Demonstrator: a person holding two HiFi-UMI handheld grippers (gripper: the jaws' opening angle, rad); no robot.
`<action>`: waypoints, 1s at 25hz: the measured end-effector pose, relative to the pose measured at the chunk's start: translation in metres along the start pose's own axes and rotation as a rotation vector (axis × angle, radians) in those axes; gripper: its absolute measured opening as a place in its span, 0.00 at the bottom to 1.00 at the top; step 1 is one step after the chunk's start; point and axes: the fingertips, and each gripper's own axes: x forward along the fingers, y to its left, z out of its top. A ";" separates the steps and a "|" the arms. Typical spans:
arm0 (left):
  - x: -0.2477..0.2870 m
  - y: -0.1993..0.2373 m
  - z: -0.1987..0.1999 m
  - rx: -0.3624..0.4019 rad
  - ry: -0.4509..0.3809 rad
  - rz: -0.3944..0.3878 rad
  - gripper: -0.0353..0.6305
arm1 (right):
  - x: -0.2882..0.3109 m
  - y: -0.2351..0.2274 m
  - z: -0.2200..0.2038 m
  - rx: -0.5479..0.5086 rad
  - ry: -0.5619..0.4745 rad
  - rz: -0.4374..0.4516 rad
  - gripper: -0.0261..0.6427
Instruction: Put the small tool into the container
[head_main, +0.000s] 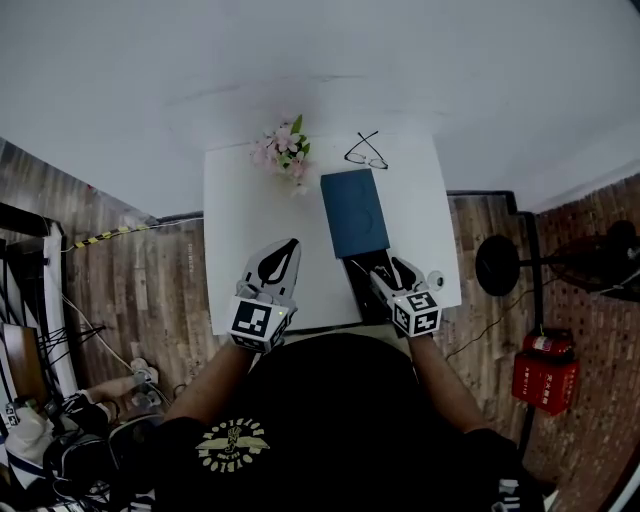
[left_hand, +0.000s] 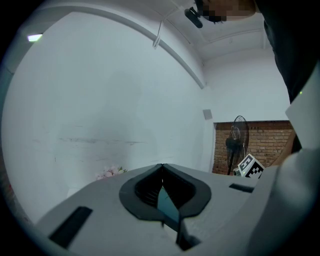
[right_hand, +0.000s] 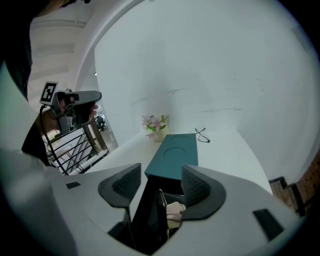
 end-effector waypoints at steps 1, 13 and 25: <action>0.000 0.000 0.000 -0.001 0.001 0.004 0.06 | -0.005 -0.001 0.006 -0.011 -0.019 -0.016 0.37; -0.004 0.010 0.009 -0.065 -0.019 0.093 0.06 | -0.054 0.010 0.081 -0.118 -0.231 -0.021 0.04; -0.015 0.012 0.040 -0.046 -0.090 0.118 0.06 | -0.089 0.026 0.164 -0.194 -0.353 0.012 0.04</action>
